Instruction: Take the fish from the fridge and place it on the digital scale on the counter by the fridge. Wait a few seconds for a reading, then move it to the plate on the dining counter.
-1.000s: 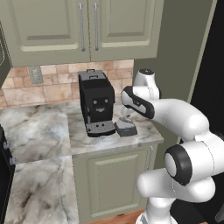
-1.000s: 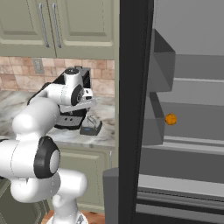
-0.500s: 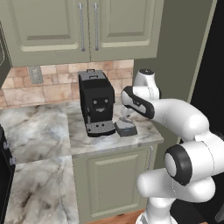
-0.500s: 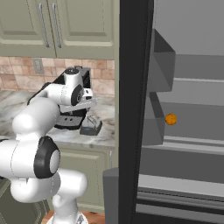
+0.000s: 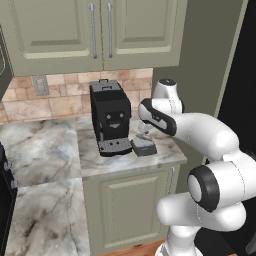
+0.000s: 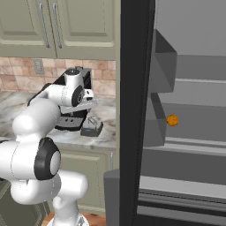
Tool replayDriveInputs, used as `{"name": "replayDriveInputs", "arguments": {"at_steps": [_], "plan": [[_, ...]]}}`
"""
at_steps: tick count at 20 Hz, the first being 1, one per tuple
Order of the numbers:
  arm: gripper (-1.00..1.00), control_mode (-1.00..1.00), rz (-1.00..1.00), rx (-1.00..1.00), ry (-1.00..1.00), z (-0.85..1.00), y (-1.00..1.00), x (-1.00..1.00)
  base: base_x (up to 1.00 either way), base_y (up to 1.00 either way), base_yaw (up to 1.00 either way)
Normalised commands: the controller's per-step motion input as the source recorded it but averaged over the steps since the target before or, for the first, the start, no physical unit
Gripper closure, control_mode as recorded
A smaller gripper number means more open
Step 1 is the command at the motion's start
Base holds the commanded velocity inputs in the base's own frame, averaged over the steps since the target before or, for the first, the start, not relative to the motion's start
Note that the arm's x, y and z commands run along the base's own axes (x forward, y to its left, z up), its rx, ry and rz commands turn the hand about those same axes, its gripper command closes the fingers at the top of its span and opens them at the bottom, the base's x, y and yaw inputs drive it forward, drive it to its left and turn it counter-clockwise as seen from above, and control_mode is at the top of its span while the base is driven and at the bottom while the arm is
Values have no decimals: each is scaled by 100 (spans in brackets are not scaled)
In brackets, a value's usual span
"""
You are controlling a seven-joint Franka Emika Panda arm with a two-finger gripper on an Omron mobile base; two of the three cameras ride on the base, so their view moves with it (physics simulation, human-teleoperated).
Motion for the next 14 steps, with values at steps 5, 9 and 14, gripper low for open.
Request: {"name": "replayDriveInputs", "arguments": {"at_steps": [5,9,14], "plan": [[-100,-100,0,0,-1,-3,-1,3,0,0,0],[-100,-100,0,-6,-12,-31,-26,25,0,0,0],[-100,-100,0,-6,-6,-52,-27,46,0,0,0]]}}
